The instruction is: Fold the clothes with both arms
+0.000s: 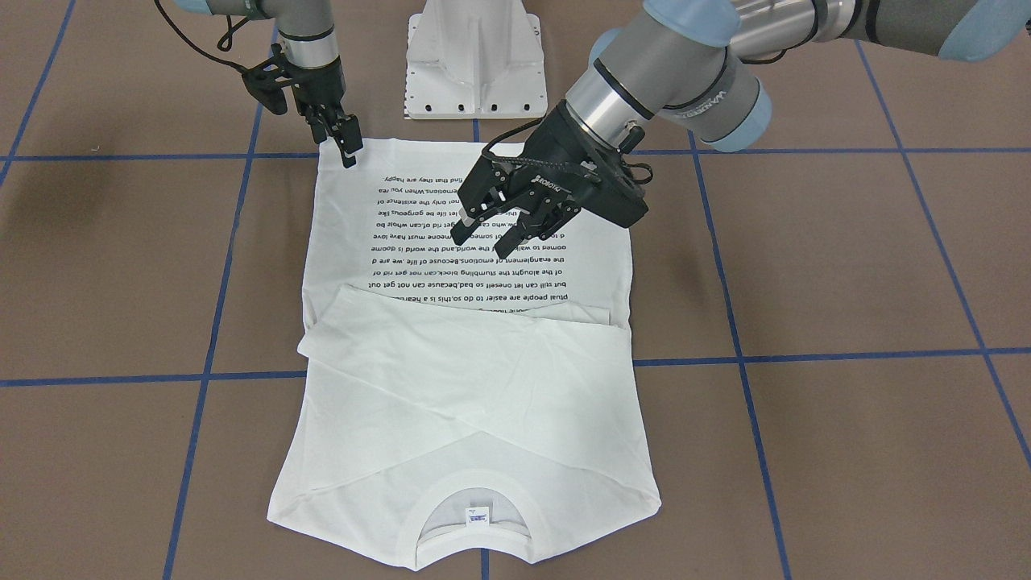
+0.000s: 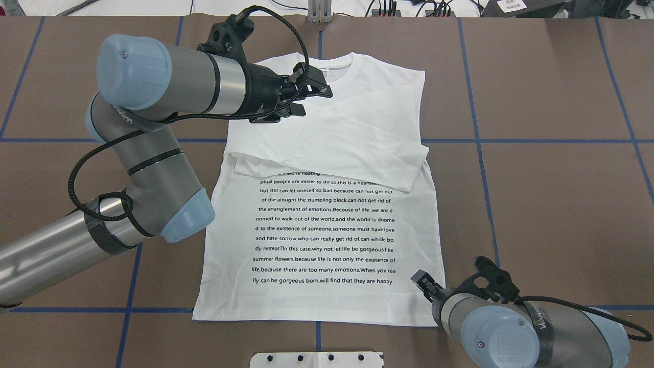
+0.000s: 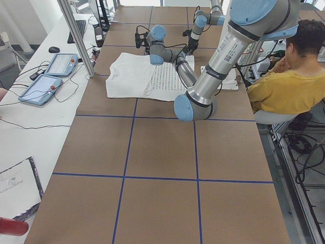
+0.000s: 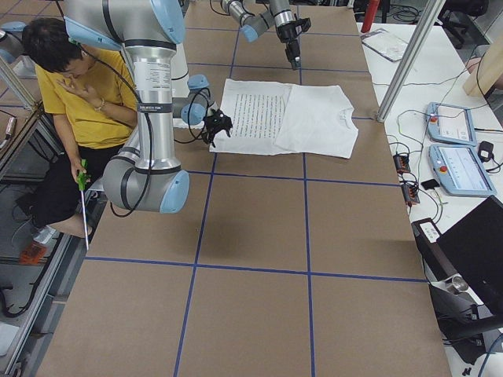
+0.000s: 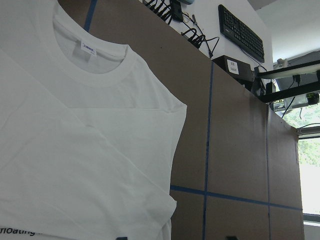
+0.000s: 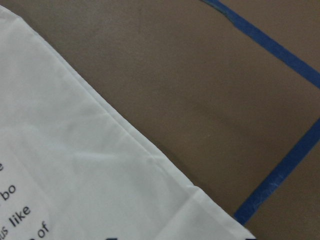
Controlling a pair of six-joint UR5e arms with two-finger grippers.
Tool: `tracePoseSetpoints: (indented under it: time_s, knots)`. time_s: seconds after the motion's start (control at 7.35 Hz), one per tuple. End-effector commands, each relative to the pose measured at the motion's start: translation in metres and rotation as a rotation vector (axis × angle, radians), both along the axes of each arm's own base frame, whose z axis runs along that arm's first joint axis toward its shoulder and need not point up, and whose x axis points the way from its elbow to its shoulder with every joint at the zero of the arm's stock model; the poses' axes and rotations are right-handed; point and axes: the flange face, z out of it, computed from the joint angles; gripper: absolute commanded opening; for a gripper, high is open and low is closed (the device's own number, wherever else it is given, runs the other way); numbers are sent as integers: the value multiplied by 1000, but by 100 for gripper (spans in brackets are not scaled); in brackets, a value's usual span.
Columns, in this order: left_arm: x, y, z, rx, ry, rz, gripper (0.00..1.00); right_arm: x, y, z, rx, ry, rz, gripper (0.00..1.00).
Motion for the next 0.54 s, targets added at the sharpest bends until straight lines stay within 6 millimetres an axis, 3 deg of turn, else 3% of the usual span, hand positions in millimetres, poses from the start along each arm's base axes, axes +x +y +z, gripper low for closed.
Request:
tracePoseSetpoints:
  time_s: [0.0,0.41]
  knots:
    - [0,0,1,0,-1,-5,72,-4,12,4,-29,4,-41,77]
    - [-1,0,8,-8,-9,-7,72,1,15,12,-45,19,-45,71]
